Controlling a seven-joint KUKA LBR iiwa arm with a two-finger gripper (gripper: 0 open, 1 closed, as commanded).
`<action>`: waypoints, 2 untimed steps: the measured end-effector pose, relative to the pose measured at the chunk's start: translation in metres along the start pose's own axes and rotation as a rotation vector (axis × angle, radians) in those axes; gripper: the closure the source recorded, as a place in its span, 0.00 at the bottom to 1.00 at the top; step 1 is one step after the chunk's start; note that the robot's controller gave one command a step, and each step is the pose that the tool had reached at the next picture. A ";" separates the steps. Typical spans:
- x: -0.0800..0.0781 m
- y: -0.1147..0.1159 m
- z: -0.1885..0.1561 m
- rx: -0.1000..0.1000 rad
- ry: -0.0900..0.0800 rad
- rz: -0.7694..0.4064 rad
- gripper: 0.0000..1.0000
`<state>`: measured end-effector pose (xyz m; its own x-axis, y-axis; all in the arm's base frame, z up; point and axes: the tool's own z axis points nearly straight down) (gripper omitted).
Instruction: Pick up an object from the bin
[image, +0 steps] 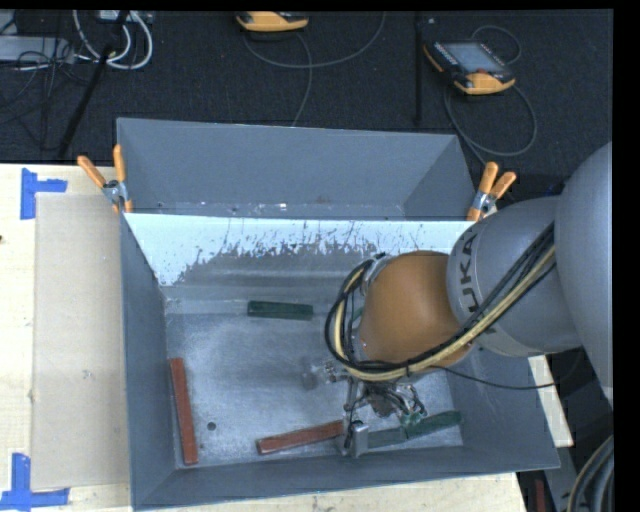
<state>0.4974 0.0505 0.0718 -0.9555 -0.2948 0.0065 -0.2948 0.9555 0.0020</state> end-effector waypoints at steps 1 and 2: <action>-0.001 -0.001 -0.003 0.001 -0.004 0.002 1.00; -0.010 -0.011 -0.136 0.005 -0.011 -0.333 1.00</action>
Offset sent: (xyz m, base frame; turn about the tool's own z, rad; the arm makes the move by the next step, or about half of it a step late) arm 0.0000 0.0000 0.0000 0.0000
